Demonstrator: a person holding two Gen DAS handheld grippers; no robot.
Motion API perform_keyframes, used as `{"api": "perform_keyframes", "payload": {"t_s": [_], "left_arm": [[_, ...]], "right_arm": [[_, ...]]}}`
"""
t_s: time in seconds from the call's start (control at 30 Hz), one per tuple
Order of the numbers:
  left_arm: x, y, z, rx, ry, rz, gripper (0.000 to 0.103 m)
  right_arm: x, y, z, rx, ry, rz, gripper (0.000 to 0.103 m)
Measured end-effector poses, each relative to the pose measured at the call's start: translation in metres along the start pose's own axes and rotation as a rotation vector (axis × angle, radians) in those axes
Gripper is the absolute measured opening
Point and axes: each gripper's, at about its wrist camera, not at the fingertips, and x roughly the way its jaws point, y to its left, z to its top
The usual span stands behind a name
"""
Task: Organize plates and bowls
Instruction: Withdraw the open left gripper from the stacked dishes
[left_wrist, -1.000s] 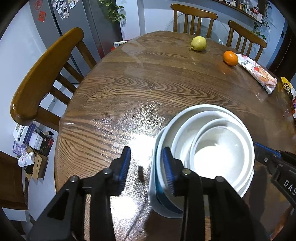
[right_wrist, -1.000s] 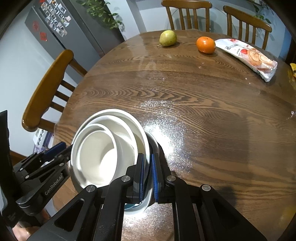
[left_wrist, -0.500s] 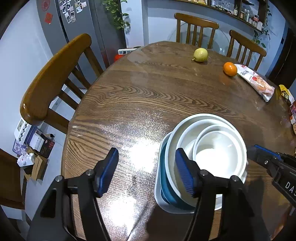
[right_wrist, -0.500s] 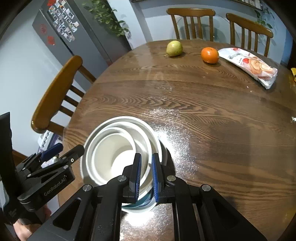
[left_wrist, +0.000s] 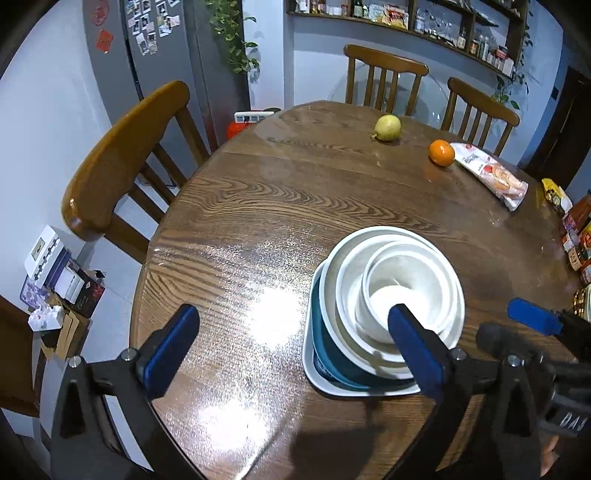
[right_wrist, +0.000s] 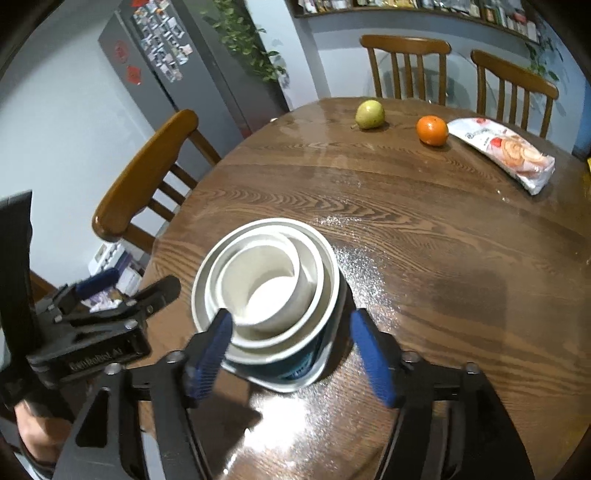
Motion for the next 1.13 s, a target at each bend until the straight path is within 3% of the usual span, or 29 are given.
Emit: {"api": "perform_keyframes", "payload": {"t_s": [0.1,0.27,0.37,0.57,1.13], "left_arm": [[-0.007,0.003,-0.003,-0.023,-0.003,-0.004,0.102],[-0.011,-0.001,-0.007,-0.003,0.018,0.035,0.102],[-0.015,-0.001,-0.013,-0.015,0.029,-0.005,0.102],[-0.02,-0.007,-0.023,0.011,0.03,0.013,0.102],[-0.03,-0.016,-0.033,0.059,-0.011,0.047,0.102]], "right_arm": [[-0.002,0.003,-0.008,-0.03,0.005,-0.01,0.083],[0.002,0.006,-0.023,-0.047,0.036,-0.012,0.083],[0.004,0.009,-0.03,-0.052,0.051,-0.008,0.083],[0.002,0.016,-0.036,-0.07,0.051,0.002,0.083],[0.001,0.02,-0.042,-0.088,0.057,0.003,0.083]]}}
